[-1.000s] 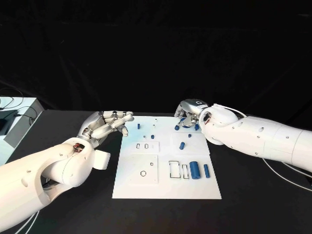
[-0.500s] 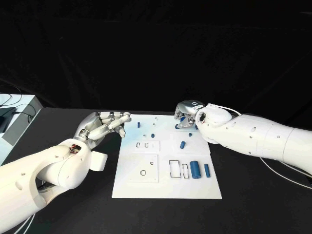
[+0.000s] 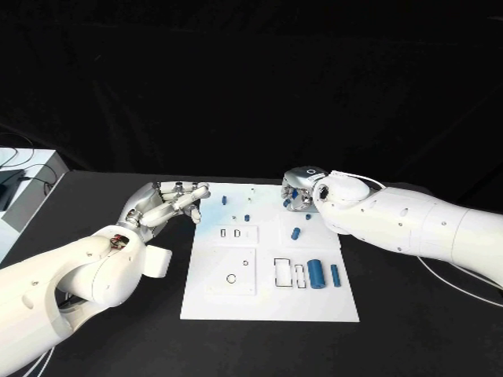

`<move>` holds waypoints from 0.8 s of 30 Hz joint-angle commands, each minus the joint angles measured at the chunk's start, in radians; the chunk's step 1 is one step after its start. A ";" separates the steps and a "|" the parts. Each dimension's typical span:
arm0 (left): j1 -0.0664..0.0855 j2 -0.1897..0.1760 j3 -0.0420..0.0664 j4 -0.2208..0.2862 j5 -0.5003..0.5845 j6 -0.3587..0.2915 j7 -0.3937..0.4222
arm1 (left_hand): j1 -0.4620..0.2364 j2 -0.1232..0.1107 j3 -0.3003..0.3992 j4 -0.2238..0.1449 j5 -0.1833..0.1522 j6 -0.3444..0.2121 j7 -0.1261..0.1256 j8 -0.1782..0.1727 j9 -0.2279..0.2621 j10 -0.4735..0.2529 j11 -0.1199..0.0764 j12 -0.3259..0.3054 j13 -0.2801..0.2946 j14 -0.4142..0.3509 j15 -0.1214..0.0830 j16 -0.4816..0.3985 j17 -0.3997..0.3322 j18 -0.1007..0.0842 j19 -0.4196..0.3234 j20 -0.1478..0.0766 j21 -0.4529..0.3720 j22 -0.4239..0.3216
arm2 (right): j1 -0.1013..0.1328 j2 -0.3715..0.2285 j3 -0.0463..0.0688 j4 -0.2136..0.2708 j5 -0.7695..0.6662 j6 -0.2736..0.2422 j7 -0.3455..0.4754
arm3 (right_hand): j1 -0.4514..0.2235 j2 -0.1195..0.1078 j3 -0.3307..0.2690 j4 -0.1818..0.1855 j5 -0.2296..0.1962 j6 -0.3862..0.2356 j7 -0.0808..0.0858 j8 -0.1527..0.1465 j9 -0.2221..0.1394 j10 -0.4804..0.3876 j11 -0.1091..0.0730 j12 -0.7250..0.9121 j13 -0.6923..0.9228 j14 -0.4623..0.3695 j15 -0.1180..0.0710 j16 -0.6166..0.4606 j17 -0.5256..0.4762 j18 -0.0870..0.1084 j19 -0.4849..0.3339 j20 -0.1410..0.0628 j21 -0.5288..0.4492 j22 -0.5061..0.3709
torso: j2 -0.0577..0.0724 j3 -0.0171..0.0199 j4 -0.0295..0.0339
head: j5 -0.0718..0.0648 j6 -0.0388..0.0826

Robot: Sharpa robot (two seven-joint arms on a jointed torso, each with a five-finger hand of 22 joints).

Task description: Assemble the parts on the task board

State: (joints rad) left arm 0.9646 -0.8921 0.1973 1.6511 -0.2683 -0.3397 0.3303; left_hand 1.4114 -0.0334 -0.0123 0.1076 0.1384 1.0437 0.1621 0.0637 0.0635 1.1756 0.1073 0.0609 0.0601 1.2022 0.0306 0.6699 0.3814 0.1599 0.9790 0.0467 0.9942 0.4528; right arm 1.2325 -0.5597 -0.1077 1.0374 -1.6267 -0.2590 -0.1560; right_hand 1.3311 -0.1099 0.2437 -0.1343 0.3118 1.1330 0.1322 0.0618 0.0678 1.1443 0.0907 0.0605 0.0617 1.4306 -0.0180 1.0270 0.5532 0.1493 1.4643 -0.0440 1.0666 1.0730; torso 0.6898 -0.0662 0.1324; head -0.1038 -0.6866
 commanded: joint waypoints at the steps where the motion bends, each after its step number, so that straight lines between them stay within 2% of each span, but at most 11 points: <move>1: -0.001 0.001 0.001 0.001 -0.005 0.013 0.001 | -0.009 0.003 -0.006 0.000 -0.002 -0.005 0.004 -0.001 -0.001 -0.009 0.001 -0.001 0.000 -0.004 0.003 0.002 -0.005 0.010 -0.008 0.000 -0.001 -0.005 | -0.001 0.002 0.000 -0.001 -0.014 0.034 -0.002 | -0.009 0.011 0.030 -0.003 -0.003 0.010 -0.001 0.001 0.001 0.009 -0.002 -0.002 -0.001 -0.008 -0.002 0.004 -0.002 0.014 0.062 0.005 -0.007 0.005 | 0.006 -0.0023 0.0008 | -0.001 0.004; 5: -0.001 0.001 0.001 -0.001 -0.005 0.012 0.000 | -0.009 0.003 -0.006 0.000 -0.002 -0.005 0.004 -0.001 -0.001 -0.009 0.001 -0.001 0.000 -0.004 0.003 0.002 -0.005 0.010 -0.008 0.000 -0.001 -0.005 | -0.002 0.003 0.000 -0.002 -0.009 0.038 0.002 | -0.026 0.015 0.092 -0.005 0.011 0.017 -0.001 0.001 0.002 0.020 -0.005 -0.002 -0.001 -0.009 -0.003 0.006 -0.007 0.015 0.063 0.004 -0.014 0.016 | 0.010 -0.0029 0.0016 | -0.001 0.006; 10: -0.001 0.001 0.001 -0.002 -0.005 0.012 -0.001 | -0.009 0.003 -0.006 0.000 -0.002 -0.005 0.004 -0.001 -0.001 -0.009 0.001 -0.001 0.000 -0.004 0.003 0.002 -0.005 0.010 -0.008 0.000 -0.001 -0.005 | -0.003 0.004 0.000 -0.004 -0.005 0.046 0.005 | -0.029 0.035 0.117 -0.007 0.014 0.025 -0.003 0.001 0.003 0.028 -0.008 -0.002 -0.001 -0.010 -0.005 0.005 -0.009 0.014 0.063 0.004 -0.020 0.027 | 0.013 -0.0040 0.0022 | -0.001 0.008; 16: -0.001 0.000 0.001 -0.003 -0.005 0.012 -0.004 | -0.010 0.004 -0.006 0.001 -0.002 -0.006 0.004 -0.001 -0.001 -0.010 0.001 -0.001 0.001 -0.004 0.003 0.003 -0.006 0.010 -0.007 0.000 0.000 -0.007 | -0.004 0.003 0.000 -0.003 -0.003 0.042 0.005 | -0.030 0.073 0.132 0.001 0.012 0.049 -0.011 0.004 0.009 0.058 -0.018 -0.002 -0.001 -0.009 -0.010 0.006 -0.010 0.013 0.064 0.001 -0.016 0.039 | 0.017 -0.0052 0.0019 | -0.001 0.010; 20: -0.001 -0.001 0.001 -0.005 -0.005 0.012 -0.006 | -0.010 0.005 -0.006 0.001 -0.003 -0.007 0.005 -0.001 -0.001 -0.012 0.002 -0.001 0.000 -0.005 0.003 0.004 -0.008 0.010 -0.007 0.000 0.000 -0.009 | -0.004 -0.001 0.000 0.002 -0.002 0.011 0.006 | -0.024 0.092 0.135 0.000 0.012 0.071 -0.019 0.006 0.019 0.094 -0.030 -0.001 0.000 -0.007 -0.018 0.008 -0.008 0.007 0.066 -0.003 0.003 0.059 | 0.019 -0.0055 0.0022 | 0.000 0.012; 24: -0.001 -0.002 0.001 -0.006 -0.005 0.012 -0.007 | -0.010 0.005 -0.006 0.001 -0.003 -0.007 0.005 -0.001 -0.001 -0.012 0.002 -0.001 0.000 -0.005 0.003 0.004 -0.008 0.010 -0.007 0.000 0.000 -0.009 | -0.004 -0.010 0.000 0.019 -0.001 -0.046 0.007 | -0.026 0.097 0.136 -0.011 0.011 0.074 -0.020 0.004 0.033 0.103 -0.032 -0.001 0.000 -0.007 -0.020 0.011 -0.005 0.002 0.065 -0.007 0.015 0.079 | 0.020 -0.0065 0.0027 | 0.001 0.014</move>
State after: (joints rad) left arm 0.9646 -0.8940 0.1975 1.6446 -0.2687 -0.3398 0.3229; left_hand 1.4075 -0.0294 -0.0122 0.1076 0.1384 1.0400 0.1658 0.0637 0.0634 1.1720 0.1109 0.0609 0.0600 1.2024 0.0307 0.6699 0.3744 0.1533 0.9790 0.0468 0.9942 0.4447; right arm 1.2341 -0.5672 -0.1046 1.0496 -1.6246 -0.2675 -0.1535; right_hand 1.2910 -0.0481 0.3799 -0.1384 0.3187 1.2024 0.1123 0.0619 0.0815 1.2133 0.0855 0.0556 0.0589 1.4238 -0.0326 1.0331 0.5467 0.1468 1.4636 -0.0432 1.0748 1.1474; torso 0.7081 -0.0717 0.1344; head -0.1040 -0.6739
